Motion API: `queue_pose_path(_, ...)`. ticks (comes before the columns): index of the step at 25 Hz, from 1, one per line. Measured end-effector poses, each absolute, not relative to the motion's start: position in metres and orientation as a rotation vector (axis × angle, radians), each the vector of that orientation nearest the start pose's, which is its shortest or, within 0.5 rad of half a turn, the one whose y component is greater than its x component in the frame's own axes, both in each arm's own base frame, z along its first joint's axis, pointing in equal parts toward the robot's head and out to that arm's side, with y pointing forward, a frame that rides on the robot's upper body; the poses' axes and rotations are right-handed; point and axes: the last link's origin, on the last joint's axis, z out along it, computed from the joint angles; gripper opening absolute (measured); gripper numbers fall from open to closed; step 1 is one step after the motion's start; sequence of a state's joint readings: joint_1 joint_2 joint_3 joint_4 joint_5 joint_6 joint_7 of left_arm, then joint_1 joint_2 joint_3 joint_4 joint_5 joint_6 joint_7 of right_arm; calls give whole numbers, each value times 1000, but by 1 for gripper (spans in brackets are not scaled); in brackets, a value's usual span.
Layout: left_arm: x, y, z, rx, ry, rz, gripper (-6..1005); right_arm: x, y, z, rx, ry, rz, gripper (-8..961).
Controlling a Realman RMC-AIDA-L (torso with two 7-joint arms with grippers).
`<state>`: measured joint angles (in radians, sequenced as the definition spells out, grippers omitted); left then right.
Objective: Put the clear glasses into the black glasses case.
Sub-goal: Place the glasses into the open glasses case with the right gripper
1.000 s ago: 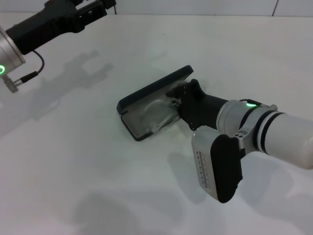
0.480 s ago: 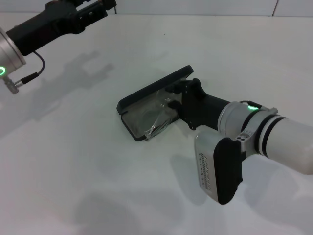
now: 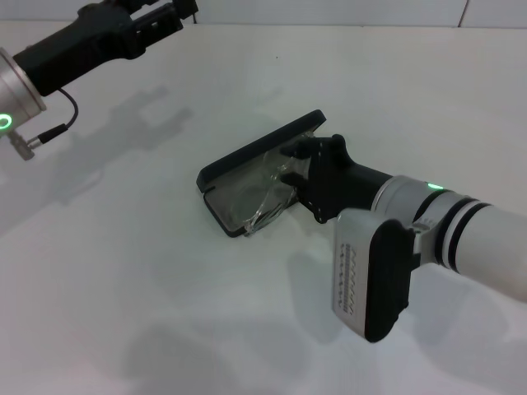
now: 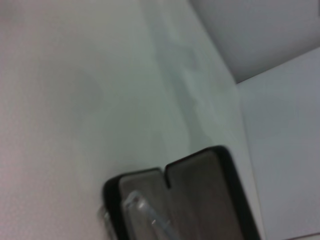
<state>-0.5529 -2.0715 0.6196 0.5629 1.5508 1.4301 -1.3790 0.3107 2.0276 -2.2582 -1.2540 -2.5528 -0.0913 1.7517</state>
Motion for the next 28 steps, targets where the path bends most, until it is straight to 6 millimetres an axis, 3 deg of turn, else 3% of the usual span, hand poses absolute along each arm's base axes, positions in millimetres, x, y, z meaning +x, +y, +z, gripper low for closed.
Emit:
queue_pose_path(7, -245, 372, 41, -2227, -703, -1166, 773, 151, 322, -109, -2305, -690, -98, 337)
queue_pose_path(16, -238, 376, 40, -2235, -689, -1173, 773, 150, 327, -119, -2330, -734, -126, 305)
queue_pose_path(22, -236, 378, 40, -2238, -682, -1174, 773, 153, 329, -121, -2337, -739, -144, 200)
queue_pose_path(25, -235, 379, 41, -2239, -678, -1174, 773, 157, 331, -119, -2336, -721, -152, 39)
queue_pose_path(28, -234, 380, 41, -2240, -675, -1176, 773, 161, 333, -116, -2337, -681, -152, 46)
